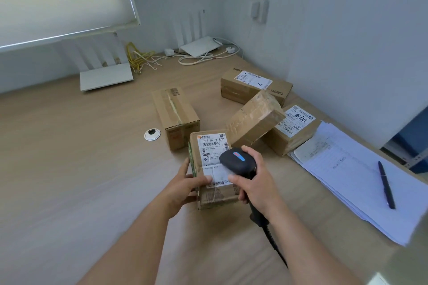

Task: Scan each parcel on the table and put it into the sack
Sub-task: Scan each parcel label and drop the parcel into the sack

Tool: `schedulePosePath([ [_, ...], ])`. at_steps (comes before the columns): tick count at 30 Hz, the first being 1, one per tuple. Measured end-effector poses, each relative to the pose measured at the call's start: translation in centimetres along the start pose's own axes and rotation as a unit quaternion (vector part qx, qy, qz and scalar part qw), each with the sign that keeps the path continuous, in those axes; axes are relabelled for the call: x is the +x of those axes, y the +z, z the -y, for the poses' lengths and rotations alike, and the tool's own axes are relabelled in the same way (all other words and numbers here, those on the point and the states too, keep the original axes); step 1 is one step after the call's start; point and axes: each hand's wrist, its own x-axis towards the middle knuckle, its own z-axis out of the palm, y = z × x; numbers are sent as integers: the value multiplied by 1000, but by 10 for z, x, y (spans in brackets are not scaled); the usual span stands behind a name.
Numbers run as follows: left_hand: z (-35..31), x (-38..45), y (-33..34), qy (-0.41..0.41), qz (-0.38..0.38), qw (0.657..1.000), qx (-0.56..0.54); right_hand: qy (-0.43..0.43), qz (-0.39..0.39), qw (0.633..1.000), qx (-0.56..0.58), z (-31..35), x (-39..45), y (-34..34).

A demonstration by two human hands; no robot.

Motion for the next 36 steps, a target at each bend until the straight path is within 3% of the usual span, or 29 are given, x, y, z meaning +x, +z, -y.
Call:
schedulePosePath([
  [6, 8, -26, -8, 21, -15, 1000, 14, -22, 30, 999, -13, 13, -19, 7],
  [21, 8, -98, -54, 250, -97, 963, -14, -142, 78, 979, 125, 68, -115, 52],
  [36, 13, -144, -86, 294, -104, 950, 20, -189, 90, 971, 118, 83, -167, 85],
])
